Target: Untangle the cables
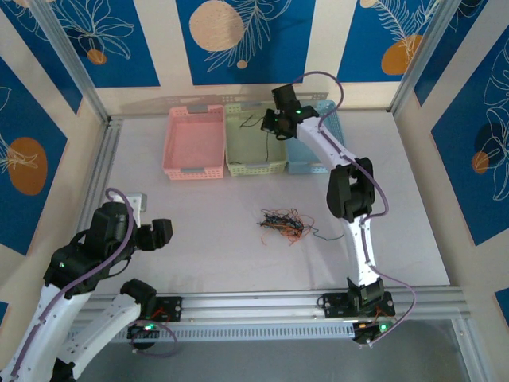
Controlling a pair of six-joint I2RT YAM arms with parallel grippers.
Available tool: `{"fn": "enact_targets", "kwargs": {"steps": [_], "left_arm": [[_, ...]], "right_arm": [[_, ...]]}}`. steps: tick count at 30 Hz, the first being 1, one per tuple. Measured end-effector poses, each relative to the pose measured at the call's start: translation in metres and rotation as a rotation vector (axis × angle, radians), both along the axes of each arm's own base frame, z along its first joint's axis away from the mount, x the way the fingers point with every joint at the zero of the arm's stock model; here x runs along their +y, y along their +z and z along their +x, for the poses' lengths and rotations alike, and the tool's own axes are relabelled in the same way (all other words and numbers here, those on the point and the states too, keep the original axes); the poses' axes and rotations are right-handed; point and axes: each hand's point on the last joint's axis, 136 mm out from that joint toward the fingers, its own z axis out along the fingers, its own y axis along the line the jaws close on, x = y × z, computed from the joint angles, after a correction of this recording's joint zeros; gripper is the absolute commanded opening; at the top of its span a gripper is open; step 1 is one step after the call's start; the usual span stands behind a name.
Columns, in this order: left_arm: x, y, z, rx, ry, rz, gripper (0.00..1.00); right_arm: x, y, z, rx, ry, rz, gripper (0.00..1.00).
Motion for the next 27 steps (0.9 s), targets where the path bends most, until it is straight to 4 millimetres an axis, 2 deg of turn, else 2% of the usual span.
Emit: {"fn": "enact_targets", "kwargs": {"steps": [4, 6, 11, 14, 16, 19, 23, 25, 27], "left_arm": [[0.001, 0.002, -0.002, -0.013, 0.001, -0.006, 0.79], [0.001, 0.002, -0.002, -0.015, 0.001, -0.007, 0.79], [0.001, 0.002, -0.002, -0.015, 0.001, -0.007, 0.79], [0.002, 0.002, -0.002, -0.017, 0.003, -0.006, 0.79], [0.002, 0.003, -0.002, -0.02, 0.003, -0.007, 0.79], [0.002, 0.003, -0.003, -0.021, 0.003, -0.007, 0.79], [0.002, 0.003, -0.003, -0.021, 0.003, -0.007, 0.79], [0.002, 0.003, -0.003, -0.02, 0.003, -0.008, 0.79], [0.002, 0.002, -0.002, -0.019, 0.002, -0.007, 0.79]], "right_arm": [[0.014, -0.009, -0.011, 0.016, 0.051, -0.027, 0.29], [0.012, -0.012, -0.013, 0.027, 0.057, -0.038, 0.41], [-0.011, -0.018, -0.011, 0.048, 0.038, -0.073, 0.5], [-0.028, -0.016, -0.018, 0.059, 0.025, -0.103, 0.53], [-0.038, -0.007, -0.029, 0.059, 0.02, -0.116, 0.54], [-0.05, 0.018, -0.054, 0.039, 0.02, -0.116, 0.53], [-0.067, 0.056, -0.107, -0.011, 0.034, -0.079, 0.53], [-0.074, 0.061, -0.135, -0.017, 0.044, -0.058, 0.52], [-0.079, 0.051, -0.165, 0.011, 0.065, -0.039, 0.52]]}}
